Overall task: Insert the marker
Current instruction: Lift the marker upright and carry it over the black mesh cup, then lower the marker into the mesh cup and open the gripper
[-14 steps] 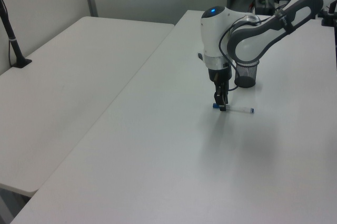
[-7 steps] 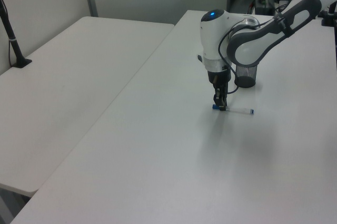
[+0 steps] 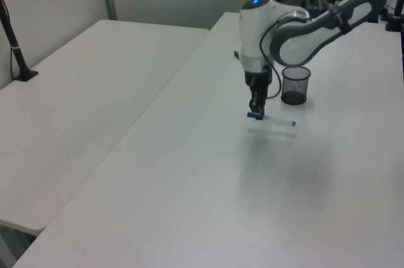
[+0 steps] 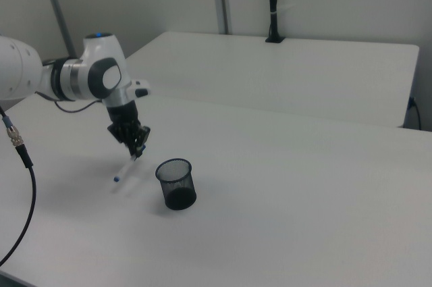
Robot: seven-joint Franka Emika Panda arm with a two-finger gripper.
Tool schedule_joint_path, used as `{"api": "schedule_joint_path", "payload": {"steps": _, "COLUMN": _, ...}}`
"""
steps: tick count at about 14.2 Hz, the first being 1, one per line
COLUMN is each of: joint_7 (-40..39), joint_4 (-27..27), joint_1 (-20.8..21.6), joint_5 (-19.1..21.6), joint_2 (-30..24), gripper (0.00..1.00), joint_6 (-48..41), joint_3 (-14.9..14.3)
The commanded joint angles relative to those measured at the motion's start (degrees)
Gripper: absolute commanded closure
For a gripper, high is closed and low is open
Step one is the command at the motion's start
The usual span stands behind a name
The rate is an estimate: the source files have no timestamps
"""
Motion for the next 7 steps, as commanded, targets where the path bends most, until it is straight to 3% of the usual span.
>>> {"api": "schedule_joint_path", "payload": {"steps": 1, "joint_7": 0.9, "joint_4": -1.2, "joint_1": -2.7, "joint_5": 0.0, "joint_2": -6.5, "gripper": 0.93, "joint_6": 0.8, "joint_3": -0.3}}
{"api": "schedule_joint_path", "payload": {"steps": 7, "joint_7": -1.7, "joint_4": -5.3, "joint_1": -11.5, "joint_5": 1.0, "joint_2": -17.7, "gripper": 0.96, "joint_6": 1.6, "joint_3": -0.4}}
